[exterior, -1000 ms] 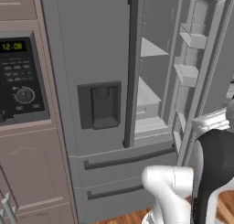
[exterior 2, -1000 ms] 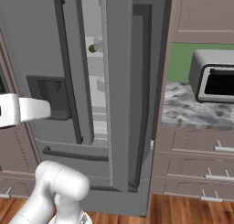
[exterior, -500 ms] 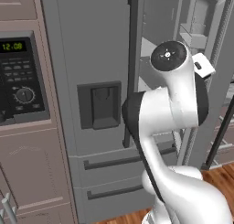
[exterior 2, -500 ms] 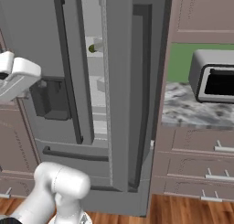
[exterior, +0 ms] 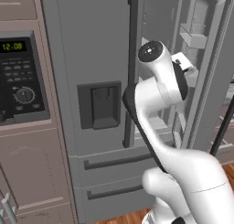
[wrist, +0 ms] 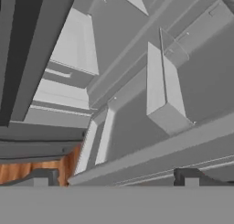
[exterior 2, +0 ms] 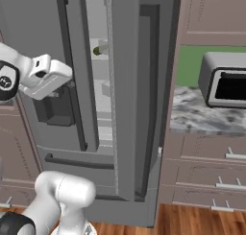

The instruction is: Open the fridge, remove the tangerine, cucumber, and steak, and place them on any counter.

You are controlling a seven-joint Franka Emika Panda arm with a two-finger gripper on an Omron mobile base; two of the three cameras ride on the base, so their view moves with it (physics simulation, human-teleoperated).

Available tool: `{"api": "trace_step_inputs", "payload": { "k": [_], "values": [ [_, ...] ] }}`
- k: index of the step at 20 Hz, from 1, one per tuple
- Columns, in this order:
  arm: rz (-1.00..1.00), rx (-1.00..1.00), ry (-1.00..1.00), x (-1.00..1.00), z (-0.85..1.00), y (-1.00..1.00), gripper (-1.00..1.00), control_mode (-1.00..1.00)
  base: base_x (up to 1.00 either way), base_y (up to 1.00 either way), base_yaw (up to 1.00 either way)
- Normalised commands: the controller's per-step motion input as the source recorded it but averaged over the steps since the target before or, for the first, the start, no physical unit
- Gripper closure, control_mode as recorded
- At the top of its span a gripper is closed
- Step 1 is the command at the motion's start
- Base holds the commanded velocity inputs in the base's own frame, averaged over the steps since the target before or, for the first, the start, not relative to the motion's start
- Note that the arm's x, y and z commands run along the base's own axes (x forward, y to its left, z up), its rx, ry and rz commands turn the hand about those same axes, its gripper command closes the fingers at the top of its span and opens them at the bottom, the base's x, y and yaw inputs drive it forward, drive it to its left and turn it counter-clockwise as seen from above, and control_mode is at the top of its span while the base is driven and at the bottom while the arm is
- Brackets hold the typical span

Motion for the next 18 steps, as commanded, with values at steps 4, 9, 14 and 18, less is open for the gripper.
{"api": "trace_step_inputs", "payload": {
  "k": [4, 9, 14, 18],
  "values": [
    [0.0, 0.0, 0.0, 0.93, -0.41, -0.17, -1.0, -1.0, 0.0, 0.0, 0.0],
    [-0.01, -0.02, 0.02, 0.89, -0.11, 0.0, -1.0, -1.0, 0.0, 0.0, 0.0],
    [-0.02, -0.01, 0.08, 0.91, -0.04, -0.11, -1.0, -1.0, 0.0, 0.0, 0.0],
    [0.0, -0.01, 0.05, 0.7, -0.11, -0.24, -1.0, -1.0, 0.0, 0.0, 0.0]
  ]
}}
